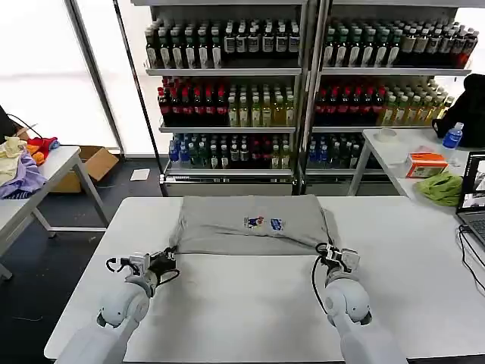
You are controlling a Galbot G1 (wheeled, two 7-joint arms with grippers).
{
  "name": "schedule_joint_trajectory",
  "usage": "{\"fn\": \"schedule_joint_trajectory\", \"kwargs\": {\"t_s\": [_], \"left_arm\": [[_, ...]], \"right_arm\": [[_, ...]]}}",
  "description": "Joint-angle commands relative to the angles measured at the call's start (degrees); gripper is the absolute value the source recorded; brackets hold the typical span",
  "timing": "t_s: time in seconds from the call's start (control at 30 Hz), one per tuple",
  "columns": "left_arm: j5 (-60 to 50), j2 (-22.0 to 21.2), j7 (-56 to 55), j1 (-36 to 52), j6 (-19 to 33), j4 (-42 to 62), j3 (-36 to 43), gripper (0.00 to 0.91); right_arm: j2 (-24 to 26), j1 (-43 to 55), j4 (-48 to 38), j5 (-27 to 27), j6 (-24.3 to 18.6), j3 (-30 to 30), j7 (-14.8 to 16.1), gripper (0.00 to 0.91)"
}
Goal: Fold and organize the clothes.
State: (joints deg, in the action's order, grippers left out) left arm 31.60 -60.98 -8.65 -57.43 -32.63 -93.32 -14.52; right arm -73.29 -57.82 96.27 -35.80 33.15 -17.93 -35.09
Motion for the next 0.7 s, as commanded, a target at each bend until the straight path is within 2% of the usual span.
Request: {"fn": "schedule_joint_trajectory", "kwargs": {"t_s": [0.03, 0.23, 0.4, 0.7], "left_arm": [[0.7, 0.1, 0.2, -3.1, -0.1, -3.7, -1.4, 0.0], [1.9, 1.2, -0.2, -7.0, 0.1, -12.0, -5.7, 0.01], [2.9, 2.4, -1.2, -13.6, -0.2, -19.8, -9.1, 0.01], [1.1, 3.0, -2.3, -30.2, 0.7, -33.0, -14.3, 0.01]], "right_arm": [[0.4, -2.1, 3.5, -0.3, 0.2, -0.4, 0.0, 0.0], [1.8, -6.2, 12.0, -2.1, 0.2, -2.7, -0.6, 0.0], [2.6, -11.8, 19.2, -2.9, 0.2, -4.6, -1.2, 0.0], [2.6, -26.4, 28.8, -1.6, 0.0, -7.4, -1.7, 0.0]]}}
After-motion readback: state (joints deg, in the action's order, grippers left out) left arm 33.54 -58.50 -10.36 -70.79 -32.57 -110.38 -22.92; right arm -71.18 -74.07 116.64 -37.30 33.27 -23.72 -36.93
